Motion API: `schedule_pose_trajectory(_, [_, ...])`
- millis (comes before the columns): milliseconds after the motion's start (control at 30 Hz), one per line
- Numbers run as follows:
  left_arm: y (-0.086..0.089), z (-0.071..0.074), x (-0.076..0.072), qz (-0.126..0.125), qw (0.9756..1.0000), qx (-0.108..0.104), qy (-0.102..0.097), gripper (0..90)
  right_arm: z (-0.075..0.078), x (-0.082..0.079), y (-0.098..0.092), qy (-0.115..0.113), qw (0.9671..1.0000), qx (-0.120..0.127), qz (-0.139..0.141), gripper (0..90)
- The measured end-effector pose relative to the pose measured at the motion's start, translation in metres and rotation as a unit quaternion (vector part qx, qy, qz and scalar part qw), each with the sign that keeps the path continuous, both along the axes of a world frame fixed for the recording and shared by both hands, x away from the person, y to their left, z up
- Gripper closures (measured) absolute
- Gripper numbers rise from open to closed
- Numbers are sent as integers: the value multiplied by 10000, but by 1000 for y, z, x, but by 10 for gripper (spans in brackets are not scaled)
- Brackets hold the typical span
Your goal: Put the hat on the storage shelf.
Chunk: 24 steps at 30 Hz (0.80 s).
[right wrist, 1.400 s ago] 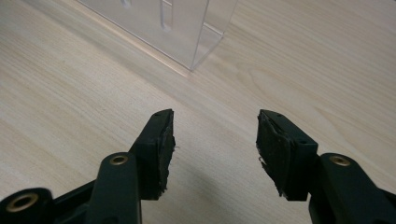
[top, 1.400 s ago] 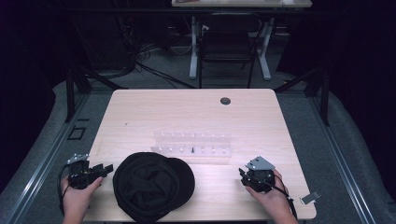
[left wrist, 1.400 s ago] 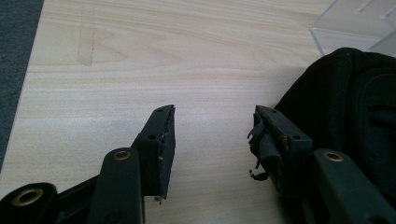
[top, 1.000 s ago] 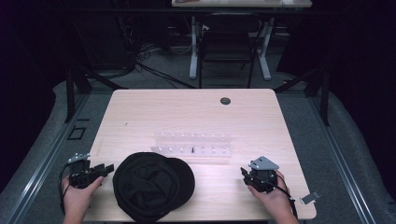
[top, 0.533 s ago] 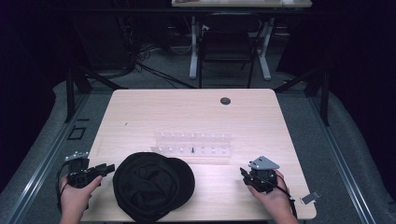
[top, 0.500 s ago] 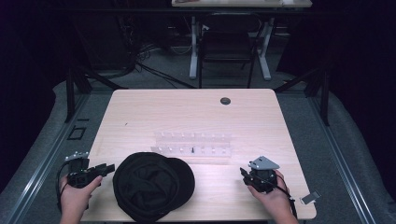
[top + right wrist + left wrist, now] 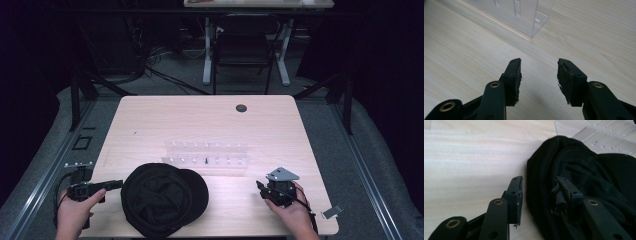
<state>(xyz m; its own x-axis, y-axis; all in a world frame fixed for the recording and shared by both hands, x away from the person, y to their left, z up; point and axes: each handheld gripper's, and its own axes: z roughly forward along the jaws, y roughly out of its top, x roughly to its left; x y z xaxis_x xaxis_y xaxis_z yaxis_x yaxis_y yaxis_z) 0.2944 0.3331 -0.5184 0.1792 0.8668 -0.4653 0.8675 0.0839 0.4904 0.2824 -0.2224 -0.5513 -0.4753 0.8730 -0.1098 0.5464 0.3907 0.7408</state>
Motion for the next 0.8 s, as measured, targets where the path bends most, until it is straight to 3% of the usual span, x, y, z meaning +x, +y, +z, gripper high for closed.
schedule_pose_trajectory(67, [-1, 1, 2, -56, 9999, 66, 132, 605, -1, -1, 1, 36, 10000, 25, -4, 537])
schedule_pose_trajectory(167, [-5, 0, 7, -201, 9982, 378, 416, 606, -1, -1, 1, 59, 10000, 6, 1, 537])
schedule_pose_trajectory(233, [-5, 0, 10, -317, 9971, 425, 543, 606, 0, -1, 1, 46, 10000, 37, -18, 537])
schedule_pose_trajectory(400, [-4, 0, 16, -460, 9949, 297, 852, 631, 2, -1, -2, 50, 10000, 84, 8, 537])
schedule_pose_trajectory(500, [-6, -4, 17, -540, 9928, 95, 1062, 644, 2, -1, -3, 22, 9999, 129, -26, 537])
schedule_pose_trajectory(533, [-8, -5, 17, -510, 9923, 136, 1125, 650, 2, -1, -3, 35, 9999, 139, -27, 537])
schedule_pose_trajectory(600, [-9, -5, 19, -576, 9914, 302, 1137, 657, 3, -2, -4, 35, 9999, 166, -20, 537])
schedule_pose_trajectory(800, [-13, -6, 21, -592, 9896, 414, 1241, 665, 3, -2, -5, 32, 9998, 190, -29, 537])
